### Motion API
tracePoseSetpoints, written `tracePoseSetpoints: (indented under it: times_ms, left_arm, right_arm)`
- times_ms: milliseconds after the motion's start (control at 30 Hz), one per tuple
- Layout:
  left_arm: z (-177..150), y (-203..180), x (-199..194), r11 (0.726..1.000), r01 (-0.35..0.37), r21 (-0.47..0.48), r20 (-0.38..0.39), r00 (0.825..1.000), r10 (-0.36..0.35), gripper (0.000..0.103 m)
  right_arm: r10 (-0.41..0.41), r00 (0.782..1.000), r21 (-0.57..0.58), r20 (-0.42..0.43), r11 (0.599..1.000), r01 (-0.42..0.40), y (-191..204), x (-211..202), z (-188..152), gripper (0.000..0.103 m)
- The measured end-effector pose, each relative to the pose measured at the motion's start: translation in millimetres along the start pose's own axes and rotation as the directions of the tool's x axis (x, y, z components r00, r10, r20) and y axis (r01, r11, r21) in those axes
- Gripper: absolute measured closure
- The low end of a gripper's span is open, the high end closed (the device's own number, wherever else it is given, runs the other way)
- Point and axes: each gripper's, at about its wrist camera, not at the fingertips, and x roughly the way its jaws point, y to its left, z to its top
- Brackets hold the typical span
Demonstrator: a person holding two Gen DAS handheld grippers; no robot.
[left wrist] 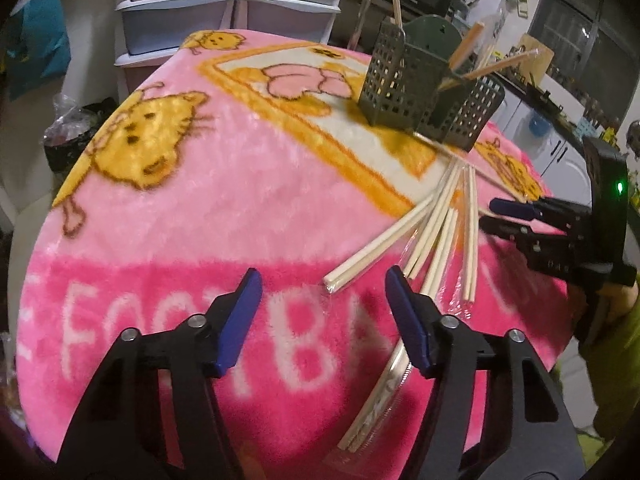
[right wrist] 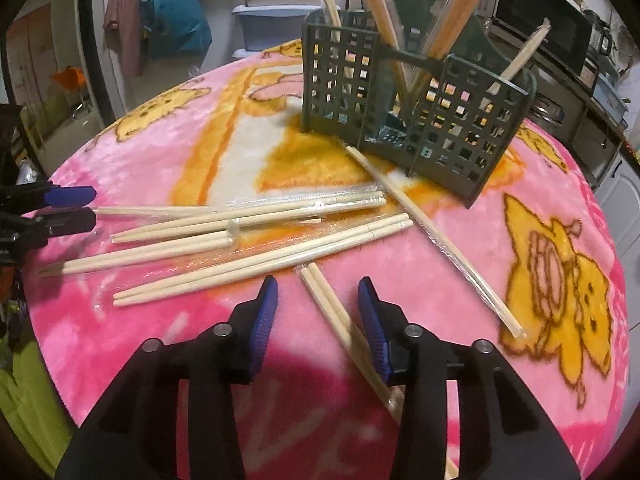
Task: Organize utensils
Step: 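Lower the right tool onto a wrapped chopstick pair and close on it, then lift the chopsticks high with the right tool and lower them into the green caddy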
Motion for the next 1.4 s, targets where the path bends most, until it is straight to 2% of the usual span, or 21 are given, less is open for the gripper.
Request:
tracePoseSetpoints:
  times_ms: [167,300,367,500,667,900,1133,1400]
  left_arm:
    - [0.8,-1.4,4.5,0.999,-0.032,0.019,-0.004,0.999,0.032,0.062]
    - [5.2,-5.7,9.0,0.995,-0.082,0.058,-0.007,0.997,0.082,0.07]
    - [6.6,-7.3,10.2,0.993,-0.093,0.069,-0.006,0.996,0.094,0.079]
    - [10.6,-6.9,12.2,0.992,-0.093,0.081,-0.01,0.995,0.095,0.084]
    - [20.9,-5.5,11.4,0.998,-0.04,0.054,-0.001,0.999,0.04,0.092]
    - [45.8,-20.0,-9.0,0.998,0.025,0.051,0.093,0.995,-0.029,0.095]
    - [74.2,-39.2,-34.1,0.995,0.065,0.074,0.192,0.978,-0.078,0.097]
    - [96.7,-58.6,-51.7,0.989,0.096,0.111,0.262,0.957,-0.122,0.098]
  right_arm:
    - [0.008,1.0,-0.015,-0.013,1.0,-0.009,-1.1,7.0,3.8,0.072]
    - [0.018,1.0,-0.002,-0.001,1.0,-0.018,-3.0,4.6,3.3,0.084]
    - [0.018,1.0,0.004,0.008,1.0,-0.018,-4.5,3.2,3.0,0.088]
    - [0.008,1.0,0.022,0.018,1.0,-0.008,-10.2,-3.0,0.3,0.092]
    - [-0.024,0.999,0.06,0.039,0.998,0.022,-25.8,-12.4,-3.9,0.092]
    - [-0.047,0.992,0.134,0.113,0.991,0.032,-49.6,-37.8,-1.3,0.093]
    - [-0.04,0.975,0.191,0.218,0.982,-0.003,-64.0,-68.2,12.4,0.093]
    - [-0.047,0.944,0.199,0.326,0.98,-0.02,-68.5,-102.5,36.7,0.093]
